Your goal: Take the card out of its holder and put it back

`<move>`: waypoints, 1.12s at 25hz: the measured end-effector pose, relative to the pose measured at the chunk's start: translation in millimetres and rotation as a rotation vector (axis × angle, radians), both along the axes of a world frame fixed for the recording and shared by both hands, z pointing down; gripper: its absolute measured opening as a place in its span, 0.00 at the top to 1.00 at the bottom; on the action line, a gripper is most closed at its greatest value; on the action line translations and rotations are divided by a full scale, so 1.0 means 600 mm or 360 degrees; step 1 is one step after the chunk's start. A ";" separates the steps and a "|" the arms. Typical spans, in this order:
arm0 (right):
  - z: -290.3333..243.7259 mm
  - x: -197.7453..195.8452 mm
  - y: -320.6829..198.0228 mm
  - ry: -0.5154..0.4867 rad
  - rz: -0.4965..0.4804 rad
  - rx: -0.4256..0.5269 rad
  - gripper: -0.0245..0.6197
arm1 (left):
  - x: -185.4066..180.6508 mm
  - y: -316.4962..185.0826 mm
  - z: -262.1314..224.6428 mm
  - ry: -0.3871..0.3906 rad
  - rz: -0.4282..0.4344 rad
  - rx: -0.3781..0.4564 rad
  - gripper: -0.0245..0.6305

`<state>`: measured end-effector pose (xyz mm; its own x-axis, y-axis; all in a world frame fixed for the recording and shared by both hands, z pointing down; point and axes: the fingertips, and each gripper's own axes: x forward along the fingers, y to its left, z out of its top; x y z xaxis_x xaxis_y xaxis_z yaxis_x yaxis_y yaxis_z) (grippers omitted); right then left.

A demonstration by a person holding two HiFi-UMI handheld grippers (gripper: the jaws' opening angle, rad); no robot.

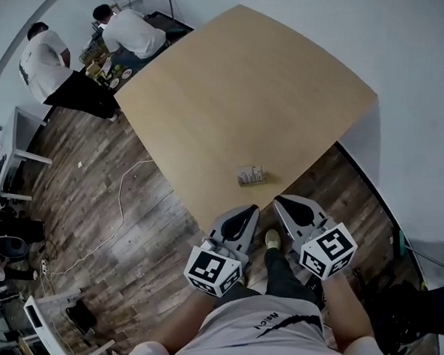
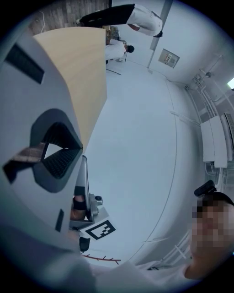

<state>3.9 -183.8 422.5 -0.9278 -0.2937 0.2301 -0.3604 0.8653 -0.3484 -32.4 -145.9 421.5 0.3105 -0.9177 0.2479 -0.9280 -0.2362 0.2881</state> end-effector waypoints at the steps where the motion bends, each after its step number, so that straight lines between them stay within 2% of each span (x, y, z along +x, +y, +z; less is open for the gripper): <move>1: 0.013 -0.006 -0.013 0.0011 -0.0023 -0.0003 0.94 | -0.006 -0.010 0.011 0.0002 -0.0028 -0.0011 0.94; 8: 0.105 -0.039 -0.067 0.0051 -0.0174 -0.0029 0.94 | -0.038 -0.057 0.091 0.0020 -0.0140 -0.0115 0.94; 20: 0.253 -0.077 -0.104 0.0215 -0.0370 -0.0050 0.94 | -0.072 -0.094 0.173 0.0067 -0.0212 -0.0198 0.94; 22: 0.280 -0.082 -0.108 0.0243 -0.0432 -0.0027 0.93 | -0.079 -0.094 0.185 0.0063 -0.0223 -0.0218 0.94; 25: 0.314 -0.100 -0.131 0.0280 -0.0550 0.0007 0.85 | -0.093 -0.104 0.204 0.0062 -0.0253 -0.0257 0.94; 28: 0.347 -0.119 -0.150 0.0321 -0.0688 0.0036 0.83 | -0.104 -0.116 0.226 0.0074 -0.0284 -0.0296 0.94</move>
